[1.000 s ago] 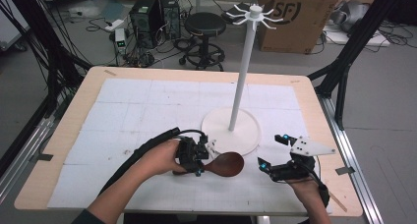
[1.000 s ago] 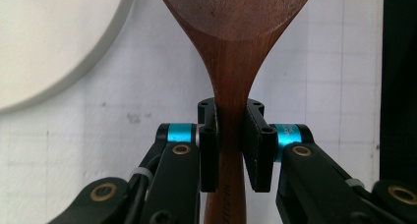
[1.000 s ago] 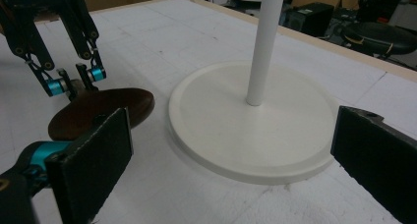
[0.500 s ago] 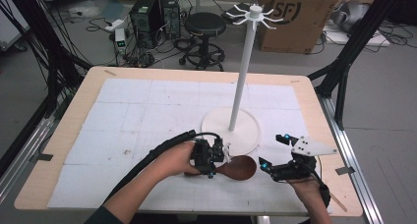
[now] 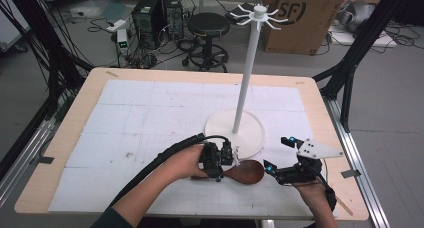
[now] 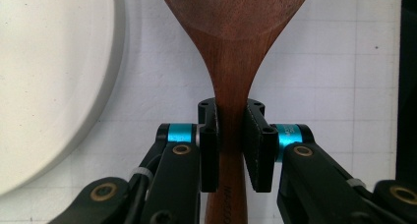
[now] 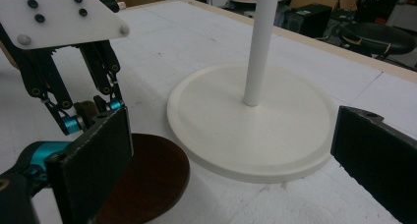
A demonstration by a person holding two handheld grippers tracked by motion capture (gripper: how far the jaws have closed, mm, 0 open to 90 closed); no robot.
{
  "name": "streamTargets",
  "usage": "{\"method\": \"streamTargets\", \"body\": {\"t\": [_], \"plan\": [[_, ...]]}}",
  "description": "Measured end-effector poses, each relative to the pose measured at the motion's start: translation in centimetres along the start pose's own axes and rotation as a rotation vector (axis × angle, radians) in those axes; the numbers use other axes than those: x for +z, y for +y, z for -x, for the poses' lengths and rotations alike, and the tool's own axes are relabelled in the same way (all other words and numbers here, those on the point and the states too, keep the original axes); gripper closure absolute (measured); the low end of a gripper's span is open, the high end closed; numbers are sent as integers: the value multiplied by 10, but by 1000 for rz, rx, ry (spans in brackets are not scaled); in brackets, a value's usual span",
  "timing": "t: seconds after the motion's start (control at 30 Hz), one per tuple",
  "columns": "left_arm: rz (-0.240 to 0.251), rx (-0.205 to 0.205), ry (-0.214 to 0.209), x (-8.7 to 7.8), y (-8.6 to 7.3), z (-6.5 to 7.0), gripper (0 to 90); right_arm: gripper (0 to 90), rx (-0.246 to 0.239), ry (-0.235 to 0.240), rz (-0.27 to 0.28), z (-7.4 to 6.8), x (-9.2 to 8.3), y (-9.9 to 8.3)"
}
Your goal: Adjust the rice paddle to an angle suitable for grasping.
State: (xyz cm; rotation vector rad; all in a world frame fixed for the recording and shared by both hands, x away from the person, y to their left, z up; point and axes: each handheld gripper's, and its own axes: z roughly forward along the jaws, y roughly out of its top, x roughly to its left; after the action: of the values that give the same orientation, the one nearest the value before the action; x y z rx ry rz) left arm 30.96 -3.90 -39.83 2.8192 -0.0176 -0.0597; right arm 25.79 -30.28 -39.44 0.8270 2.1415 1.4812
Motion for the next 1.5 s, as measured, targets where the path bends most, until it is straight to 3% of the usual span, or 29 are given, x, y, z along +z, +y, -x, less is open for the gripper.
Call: {"method": "streamTargets", "body": {"t": [0.23, 0.67, 0.77, 0.9, 1.13, 1.17, 1.2, 1.23, 1.3, 1.4, 1.5], "plan": [[0, 5, -4, 5, 2, 0, 777, 10, 6, 0, -2, 1, -1, 0], [69, -4, -20, -5, 1, -1, 695, 10, 0, -3, 2, 1, -1, -1], [104, -13, -48, -10, -3, 0, 588, 10, 3, -3, 4, 1, -2, -1], [141, -46, -80, -16, -9, 0, 522, 10, 9, -5, 3, 1, -2, -1], [222, -88, -46, -28, -23, 2, 300, 10, 4, -3, 0, 0, -2, -2], [232, -91, -39, -31, -26, 2, 300, 10, 4, -3, 0, 0, -2, -2], [243, -92, -28, -33, -29, 2, 229, 10, 3, -1, -2, 0, -1, -2], [252, -97, -20, -33, -31, 3, 229, 10, 3, -1, -2, 0, -1, -2], [264, -111, 8, -36, -36, 4, 118, 10, -1, -2, -1, 0, -1, -2], [309, -132, 27, -40, -44, 5, 22, 10, -1, 2, -6, 0, 0, -2], [349, -148, 40, -45, -52, 6, 16, 10, 2, 2, -5, -1, 1, -2]]}}
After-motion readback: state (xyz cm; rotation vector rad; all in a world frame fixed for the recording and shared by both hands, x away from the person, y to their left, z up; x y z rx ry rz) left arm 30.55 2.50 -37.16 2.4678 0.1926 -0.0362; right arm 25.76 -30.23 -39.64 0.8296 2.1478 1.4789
